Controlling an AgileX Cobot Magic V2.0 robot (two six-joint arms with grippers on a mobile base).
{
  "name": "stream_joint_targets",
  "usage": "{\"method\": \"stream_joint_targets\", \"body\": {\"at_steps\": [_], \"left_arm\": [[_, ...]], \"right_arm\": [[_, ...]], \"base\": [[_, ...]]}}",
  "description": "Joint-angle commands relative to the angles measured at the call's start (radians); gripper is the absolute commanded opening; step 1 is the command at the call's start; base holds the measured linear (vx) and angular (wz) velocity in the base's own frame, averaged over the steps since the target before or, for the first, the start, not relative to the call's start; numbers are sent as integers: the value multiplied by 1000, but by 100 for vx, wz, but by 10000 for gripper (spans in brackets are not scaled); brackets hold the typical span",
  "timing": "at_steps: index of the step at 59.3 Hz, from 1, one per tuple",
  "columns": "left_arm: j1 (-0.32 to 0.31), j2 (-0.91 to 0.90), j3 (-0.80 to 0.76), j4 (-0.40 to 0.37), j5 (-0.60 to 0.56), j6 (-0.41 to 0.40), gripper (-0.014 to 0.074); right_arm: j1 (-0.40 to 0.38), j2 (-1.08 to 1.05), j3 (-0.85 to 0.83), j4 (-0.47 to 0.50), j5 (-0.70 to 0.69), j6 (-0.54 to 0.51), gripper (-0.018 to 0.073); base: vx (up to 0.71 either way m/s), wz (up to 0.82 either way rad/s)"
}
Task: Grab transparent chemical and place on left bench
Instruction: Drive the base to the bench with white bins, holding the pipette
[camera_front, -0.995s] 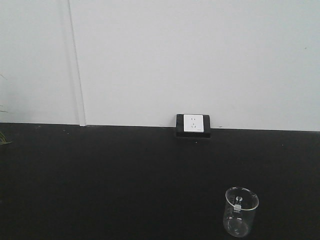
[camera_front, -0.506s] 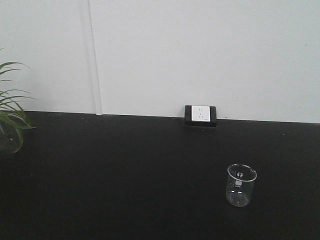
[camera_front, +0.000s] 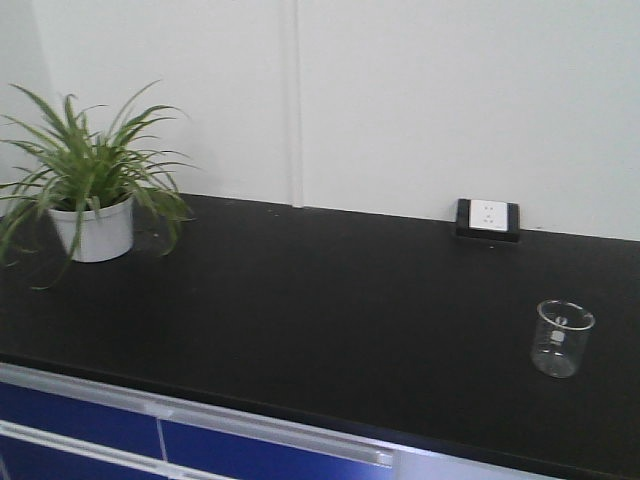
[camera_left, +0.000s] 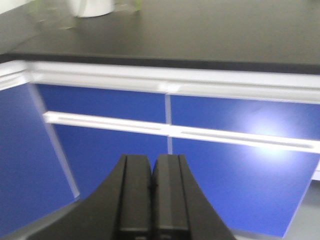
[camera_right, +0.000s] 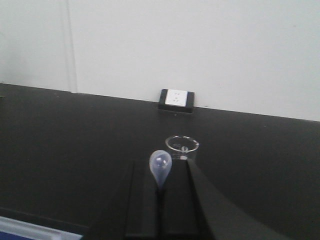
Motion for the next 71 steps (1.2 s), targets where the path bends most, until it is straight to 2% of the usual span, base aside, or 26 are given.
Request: {"method": "stream_joint_targets", "body": {"at_steps": [1, 34, 71], "left_arm": [[-2, -19, 16, -1, -78, -8, -3], [-2, -19, 16, -1, -78, -8, -3], [-2, -19, 16, -1, -78, -8, -3]], "right_arm": [[-2, 6, -29, -10, -72, -4, -4], [-2, 6, -29, -10, -72, -2, -4], [-2, 6, -29, -10, -72, -1, -4]], "base": [[-26, 54], [-22, 45], [-9, 34]]}}
